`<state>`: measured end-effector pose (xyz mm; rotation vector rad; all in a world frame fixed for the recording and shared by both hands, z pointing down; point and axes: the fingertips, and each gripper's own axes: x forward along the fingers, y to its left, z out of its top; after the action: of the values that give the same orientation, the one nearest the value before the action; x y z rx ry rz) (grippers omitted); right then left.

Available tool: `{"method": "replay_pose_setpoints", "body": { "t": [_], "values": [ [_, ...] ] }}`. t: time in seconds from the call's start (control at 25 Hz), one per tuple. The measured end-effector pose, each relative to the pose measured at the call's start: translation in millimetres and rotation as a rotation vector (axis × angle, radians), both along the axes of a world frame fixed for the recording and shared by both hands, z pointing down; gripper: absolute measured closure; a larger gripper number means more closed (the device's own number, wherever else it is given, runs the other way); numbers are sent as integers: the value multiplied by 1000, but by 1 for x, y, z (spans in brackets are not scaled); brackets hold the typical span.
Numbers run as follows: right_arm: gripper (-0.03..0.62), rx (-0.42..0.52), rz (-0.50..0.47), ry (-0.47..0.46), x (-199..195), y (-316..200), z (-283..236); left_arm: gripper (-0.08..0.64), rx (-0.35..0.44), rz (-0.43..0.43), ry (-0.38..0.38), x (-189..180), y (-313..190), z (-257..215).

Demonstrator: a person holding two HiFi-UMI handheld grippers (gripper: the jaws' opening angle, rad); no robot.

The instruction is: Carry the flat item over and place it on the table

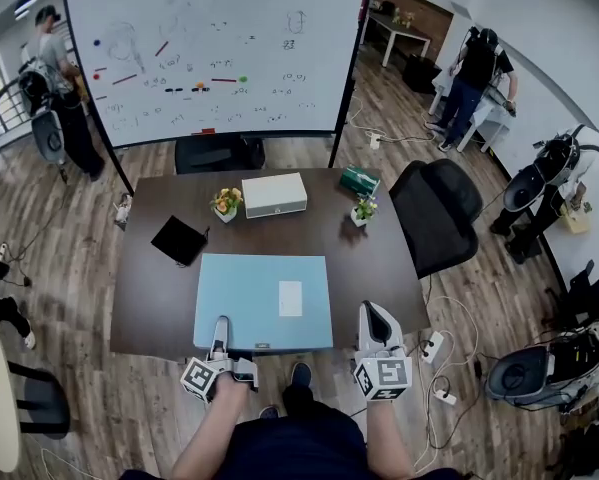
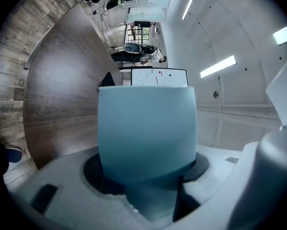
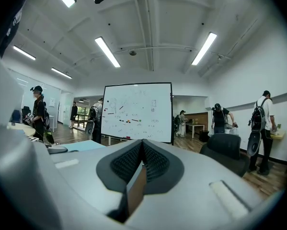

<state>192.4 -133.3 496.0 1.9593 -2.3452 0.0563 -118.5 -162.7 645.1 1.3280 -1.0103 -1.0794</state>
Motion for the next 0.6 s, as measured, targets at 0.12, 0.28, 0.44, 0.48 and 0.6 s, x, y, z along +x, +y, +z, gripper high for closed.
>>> {"method": "replay_pose_setpoints", "body": {
  "t": [0.12,0.28,0.44,0.48,0.6],
  "values": [
    [581,10,-32,4,9,-37,-5,304,-5,-35,-17,4,-26,5],
    [581,13,-76,-2,16,-84,-6,304,-14,-94,-19,5,-60,11],
    [581,11,-128,-6,15,-120,-3,304,-18,-149,-36,-2,-88,17],
    [581,10,-137,-7,15,-128,-1,304,-17,-160,-34,-3,-95,19],
    [581,4,-160,-6,10,-149,4,304,-12,-182,-27,-7,-113,23]
  ]
}}
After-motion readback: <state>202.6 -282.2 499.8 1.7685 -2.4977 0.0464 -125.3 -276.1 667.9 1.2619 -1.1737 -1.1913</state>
